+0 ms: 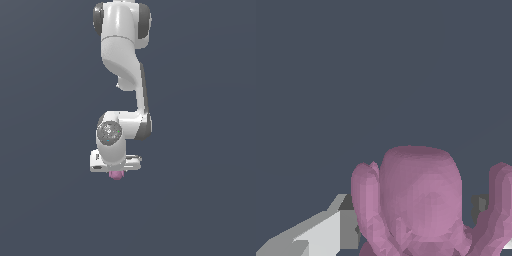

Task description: Pick up the object and move it to a goal position.

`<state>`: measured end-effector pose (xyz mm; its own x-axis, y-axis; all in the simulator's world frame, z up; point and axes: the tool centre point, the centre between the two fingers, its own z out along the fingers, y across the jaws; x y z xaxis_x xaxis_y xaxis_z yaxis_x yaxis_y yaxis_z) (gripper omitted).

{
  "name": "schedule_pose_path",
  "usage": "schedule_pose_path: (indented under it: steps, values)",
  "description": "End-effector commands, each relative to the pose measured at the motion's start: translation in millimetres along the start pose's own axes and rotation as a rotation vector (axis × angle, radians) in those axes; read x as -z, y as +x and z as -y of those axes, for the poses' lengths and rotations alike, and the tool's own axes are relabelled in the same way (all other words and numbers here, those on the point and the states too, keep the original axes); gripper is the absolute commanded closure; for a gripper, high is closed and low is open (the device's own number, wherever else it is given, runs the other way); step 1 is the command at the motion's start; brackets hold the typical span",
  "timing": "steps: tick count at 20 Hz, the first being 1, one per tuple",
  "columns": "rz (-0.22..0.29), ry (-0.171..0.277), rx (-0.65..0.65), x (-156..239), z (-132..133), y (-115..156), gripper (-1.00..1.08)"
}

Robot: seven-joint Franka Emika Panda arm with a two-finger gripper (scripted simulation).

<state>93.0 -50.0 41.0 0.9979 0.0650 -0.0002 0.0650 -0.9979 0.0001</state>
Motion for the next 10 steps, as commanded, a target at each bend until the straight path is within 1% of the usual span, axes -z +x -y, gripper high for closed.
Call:
schedule_pose_path:
  steps: [1, 10]
  values:
    - [0.000, 0.000, 0.000, -0.1, 0.0, 0.1, 1.08]
    - [0.000, 0.000, 0.000, 2.1, -0.6, -0.7, 1.08]
